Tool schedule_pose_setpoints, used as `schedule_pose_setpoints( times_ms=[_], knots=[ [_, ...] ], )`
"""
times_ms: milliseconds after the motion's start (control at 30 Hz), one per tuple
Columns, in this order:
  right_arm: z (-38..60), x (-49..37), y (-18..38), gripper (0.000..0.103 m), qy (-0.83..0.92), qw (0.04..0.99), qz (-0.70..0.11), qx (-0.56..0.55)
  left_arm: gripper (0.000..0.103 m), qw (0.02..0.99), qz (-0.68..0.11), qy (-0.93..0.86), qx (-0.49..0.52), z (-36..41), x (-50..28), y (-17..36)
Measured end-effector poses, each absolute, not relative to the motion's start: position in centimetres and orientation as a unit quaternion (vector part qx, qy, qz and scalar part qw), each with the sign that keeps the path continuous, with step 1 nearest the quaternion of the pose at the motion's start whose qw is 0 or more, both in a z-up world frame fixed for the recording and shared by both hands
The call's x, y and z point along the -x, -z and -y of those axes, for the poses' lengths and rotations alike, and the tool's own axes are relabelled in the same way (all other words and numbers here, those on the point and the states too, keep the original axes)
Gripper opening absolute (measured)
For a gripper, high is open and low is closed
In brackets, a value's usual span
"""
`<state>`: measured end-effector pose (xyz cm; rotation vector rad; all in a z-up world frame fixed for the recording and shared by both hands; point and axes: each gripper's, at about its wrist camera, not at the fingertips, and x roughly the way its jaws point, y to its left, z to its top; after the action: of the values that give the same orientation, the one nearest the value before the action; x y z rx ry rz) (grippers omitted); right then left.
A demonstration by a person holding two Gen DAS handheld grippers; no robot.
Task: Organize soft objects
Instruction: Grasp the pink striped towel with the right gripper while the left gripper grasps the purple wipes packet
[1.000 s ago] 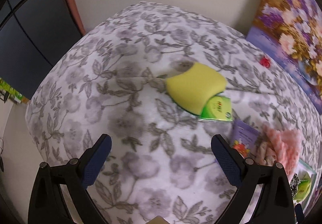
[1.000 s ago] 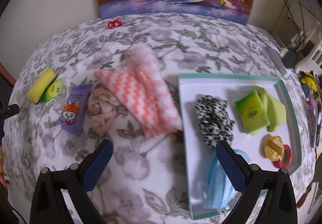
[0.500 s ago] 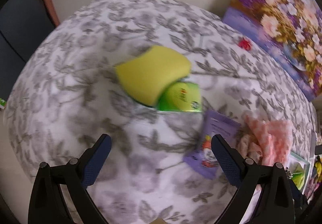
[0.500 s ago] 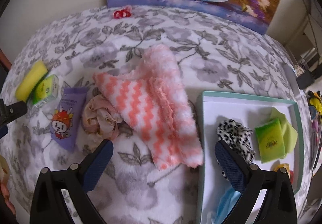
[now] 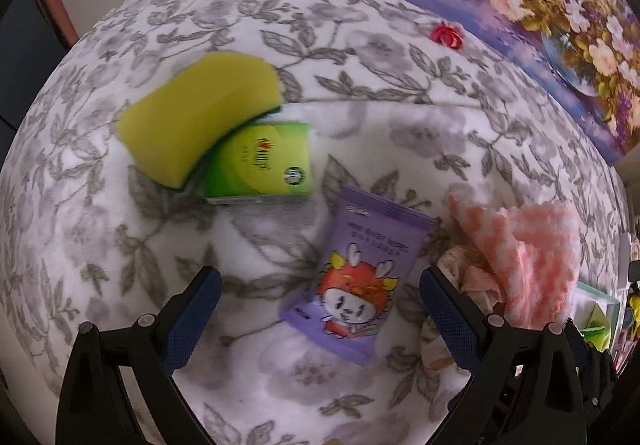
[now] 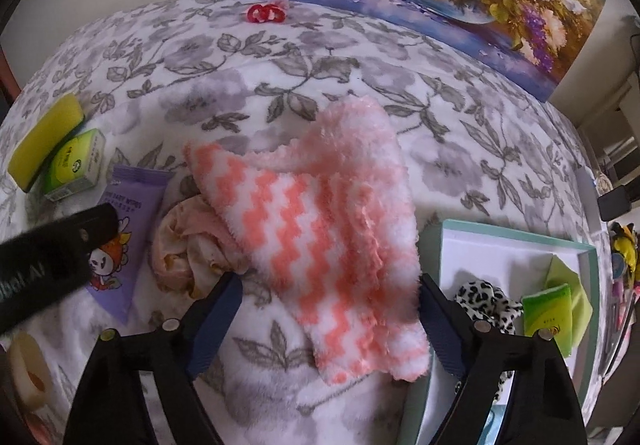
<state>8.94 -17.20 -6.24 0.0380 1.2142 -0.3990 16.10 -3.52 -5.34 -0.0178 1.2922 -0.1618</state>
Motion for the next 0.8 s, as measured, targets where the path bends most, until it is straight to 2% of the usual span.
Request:
schedule_pose_setpoints(
  times_ms=[133,233,300,367,567,633,667,700,733,800],
  knots=[
    [17.4,-9.2,6.7,0.076,0.183,0.802,-0.568,-0.021,0.099,0.79,-0.608,0.08,0.0,4.2,-16.2,6.0],
    [17.8,-9.2,6.8,0.063,0.184,0.801,-0.569,-0.029,0.099,0.787,-0.612,0.083,-0.003,4.6,-16.3,6.5],
    [18.2,-9.2,6.9,0.05,0.187,0.801,-0.567,-0.037,0.099,0.786,-0.613,0.084,-0.005,4.8,-16.4,6.8],
    [18.5,-9.0,6.8,0.048,0.189,0.802,-0.565,-0.045,0.099,0.787,-0.611,0.081,-0.012,5.0,-16.5,7.1],
    [19.4,-8.6,6.4,0.03,0.188,0.805,-0.558,-0.07,0.099,0.782,-0.618,0.082,-0.009,5.7,-16.8,7.9],
    [19.5,-8.6,6.2,0.025,0.187,0.807,-0.555,-0.074,0.093,0.782,-0.617,0.086,-0.006,5.7,-16.8,7.9],
    [19.5,-8.5,6.1,0.024,0.186,0.808,-0.554,-0.076,0.084,0.782,-0.617,0.088,-0.003,5.6,-16.8,7.9],
    [19.6,-8.5,6.0,0.022,0.185,0.809,-0.553,-0.079,0.079,0.781,-0.618,0.089,-0.002,5.5,-16.6,8.1],
    [19.7,-8.4,5.9,0.022,0.184,0.81,-0.551,-0.083,0.078,0.781,-0.618,0.089,-0.006,5.4,-16.5,8.2],
    [19.8,-8.3,5.7,0.02,0.184,0.811,-0.549,-0.088,0.063,0.783,-0.615,0.09,-0.012,5.3,-16.3,8.1]
  ],
)
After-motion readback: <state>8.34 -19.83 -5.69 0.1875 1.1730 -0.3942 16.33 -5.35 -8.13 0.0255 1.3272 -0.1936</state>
